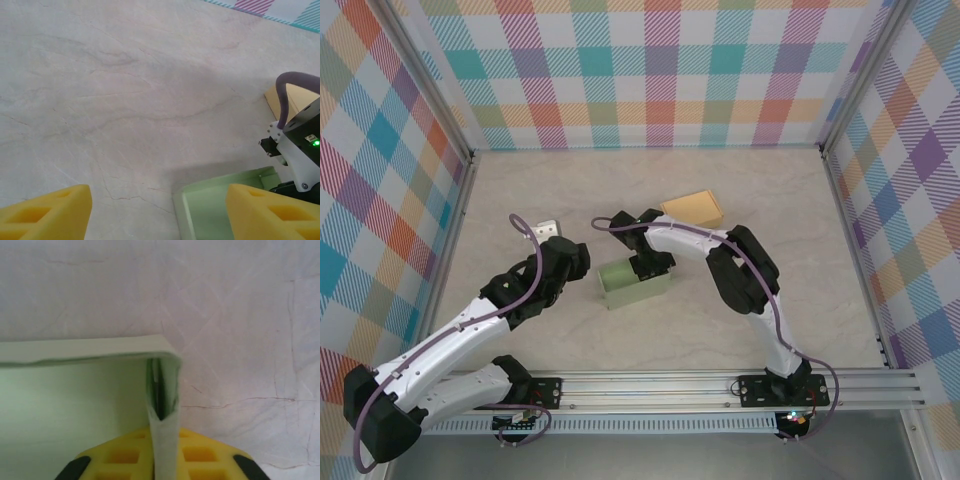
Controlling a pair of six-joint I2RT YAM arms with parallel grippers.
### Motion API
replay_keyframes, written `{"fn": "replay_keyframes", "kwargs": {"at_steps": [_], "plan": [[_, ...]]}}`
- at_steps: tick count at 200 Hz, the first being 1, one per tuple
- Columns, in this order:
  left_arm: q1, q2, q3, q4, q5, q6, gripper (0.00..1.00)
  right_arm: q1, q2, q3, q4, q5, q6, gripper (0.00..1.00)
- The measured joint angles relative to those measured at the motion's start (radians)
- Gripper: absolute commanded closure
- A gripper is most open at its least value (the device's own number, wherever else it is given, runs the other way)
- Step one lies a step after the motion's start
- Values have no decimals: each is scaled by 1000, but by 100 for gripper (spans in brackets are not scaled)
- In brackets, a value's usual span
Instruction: Fold the paper box
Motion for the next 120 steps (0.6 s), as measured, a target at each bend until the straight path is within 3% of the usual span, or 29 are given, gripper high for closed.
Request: {"fn": "replay_keyframes", "kwargs": {"at_steps": [49,120], "plan": [[6,1,-1,2,-34,22,29,4,36,43,-52,77,3,100],[16,-40,-1,-32,-186,61,24,48,139,137,-181,310,113,100]]}}
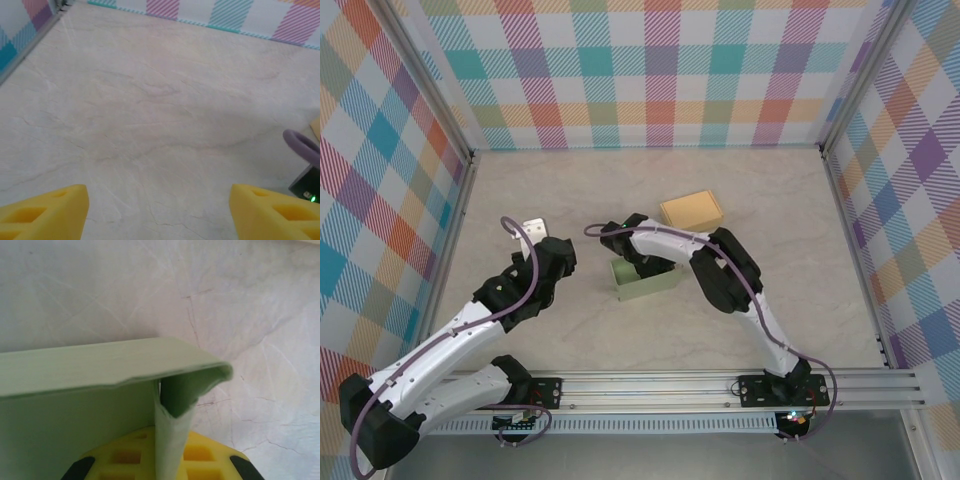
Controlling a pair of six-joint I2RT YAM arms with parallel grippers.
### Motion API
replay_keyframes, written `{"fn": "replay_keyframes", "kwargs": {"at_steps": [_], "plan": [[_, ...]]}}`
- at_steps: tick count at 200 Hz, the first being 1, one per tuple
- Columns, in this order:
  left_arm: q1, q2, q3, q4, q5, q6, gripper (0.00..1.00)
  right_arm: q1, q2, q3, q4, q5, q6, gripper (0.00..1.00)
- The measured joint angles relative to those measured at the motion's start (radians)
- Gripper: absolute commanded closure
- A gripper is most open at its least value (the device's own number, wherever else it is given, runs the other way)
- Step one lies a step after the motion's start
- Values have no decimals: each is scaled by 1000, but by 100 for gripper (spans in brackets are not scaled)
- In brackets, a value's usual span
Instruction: Fold the paper box
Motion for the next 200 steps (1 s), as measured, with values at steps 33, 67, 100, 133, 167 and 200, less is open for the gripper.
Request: {"fn": "replay_keyframes", "kwargs": {"at_steps": [33,67,100,133,167,200], "plan": [[3,1,0,-21,-27,11,13,23,13,-1,-18,53,18,94],[16,-2,0,-23,-24,13,0,10,-59,-95,29,44,-8,64],[33,0,14,-39,-15,13,0,-10,-105,-111,45,9,-62,41],[47,22,41,-37,9,48,0,-15,-147,-111,82,-24,-116,30],[83,84,45,-14,34,72,0,-16,-217,-77,88,-38,-158,18],[132,166,45,37,89,96,0,-16,-335,-45,94,-44,-169,0]]}}
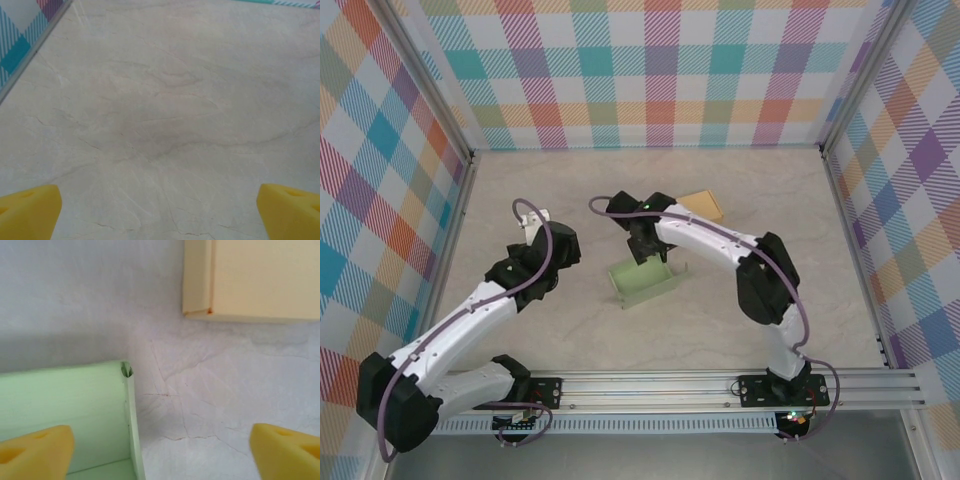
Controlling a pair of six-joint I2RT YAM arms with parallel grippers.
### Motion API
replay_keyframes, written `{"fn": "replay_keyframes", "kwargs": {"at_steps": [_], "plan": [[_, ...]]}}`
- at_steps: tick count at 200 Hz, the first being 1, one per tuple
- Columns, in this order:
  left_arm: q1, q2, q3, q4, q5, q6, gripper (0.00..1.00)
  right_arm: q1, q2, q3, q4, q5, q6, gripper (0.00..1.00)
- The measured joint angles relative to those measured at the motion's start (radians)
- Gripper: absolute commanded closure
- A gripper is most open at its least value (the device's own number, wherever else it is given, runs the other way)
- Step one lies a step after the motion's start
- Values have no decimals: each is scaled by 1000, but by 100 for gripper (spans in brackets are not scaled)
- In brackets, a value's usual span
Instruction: Fold the paper box
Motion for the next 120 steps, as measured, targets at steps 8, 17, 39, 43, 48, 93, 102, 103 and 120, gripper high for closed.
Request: {"fn": "replay_keyframes", "kwargs": {"at_steps": [8,17,39,43,48,93,102,103,120], "plan": [[16,28,0,21,21,8,0,0,-41,0,0,-2,2,0],[34,64,3,44,43,18,0,0,-90,0,0,-3,7,0],[71,179,28,86,97,36,0,0,-241,-42,13,-26,50,0],[76,206,37,91,106,39,0,0,-276,-62,16,-31,62,0],[81,235,49,98,115,44,0,0,-317,-89,20,-43,77,0],[92,518,186,158,192,80,5,-3,-659,-417,83,-209,263,0],[93,574,219,160,200,85,8,-3,-711,-476,102,-238,303,0],[93,578,221,160,200,87,8,-3,-715,-480,104,-240,305,0],[94,659,270,159,212,106,17,-4,-803,-574,119,-285,370,0]]}}
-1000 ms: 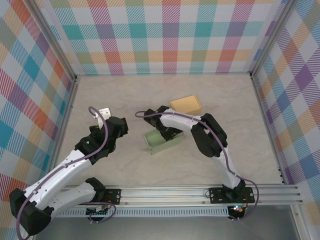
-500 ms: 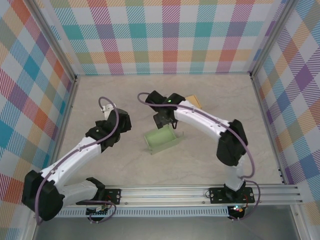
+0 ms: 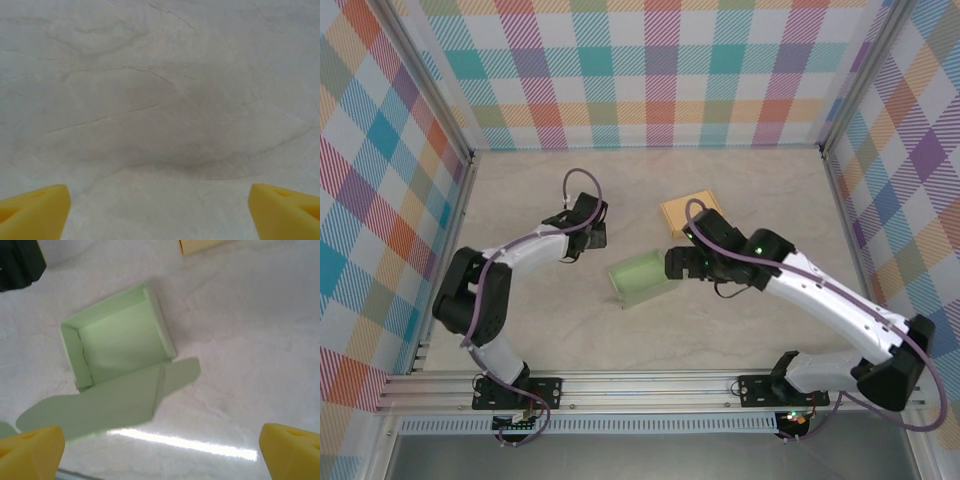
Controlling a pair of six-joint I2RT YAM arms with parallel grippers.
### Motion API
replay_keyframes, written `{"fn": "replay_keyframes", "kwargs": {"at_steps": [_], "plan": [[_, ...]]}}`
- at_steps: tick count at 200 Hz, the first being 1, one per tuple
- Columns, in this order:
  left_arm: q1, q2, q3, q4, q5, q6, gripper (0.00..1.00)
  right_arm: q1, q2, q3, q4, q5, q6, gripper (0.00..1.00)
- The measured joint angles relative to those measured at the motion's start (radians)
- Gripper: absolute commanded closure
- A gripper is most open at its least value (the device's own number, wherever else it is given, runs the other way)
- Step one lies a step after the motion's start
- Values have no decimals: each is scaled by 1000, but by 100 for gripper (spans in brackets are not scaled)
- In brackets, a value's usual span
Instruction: Fold the paper box
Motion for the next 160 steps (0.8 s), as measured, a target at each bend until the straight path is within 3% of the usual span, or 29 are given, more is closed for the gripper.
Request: {"fn": "replay_keyframes", "kwargs": {"at_steps": [16,46,73,98,160], "plan": [[0,44,21,0,26,9,24,-2,-62,-53,-10,-18,52,8],[0,69,21,2,118,22,42,-3,-154,-194,-1,-62,155,44],[0,76,1,23,192,17,45,-10,-181,-418,159,-161,229,52],[0,75,-54,43,256,5,47,-42,-107,-592,382,-276,280,61],[-16,-50,-220,131,361,-57,47,-122,197,-633,827,-446,319,71]]}}
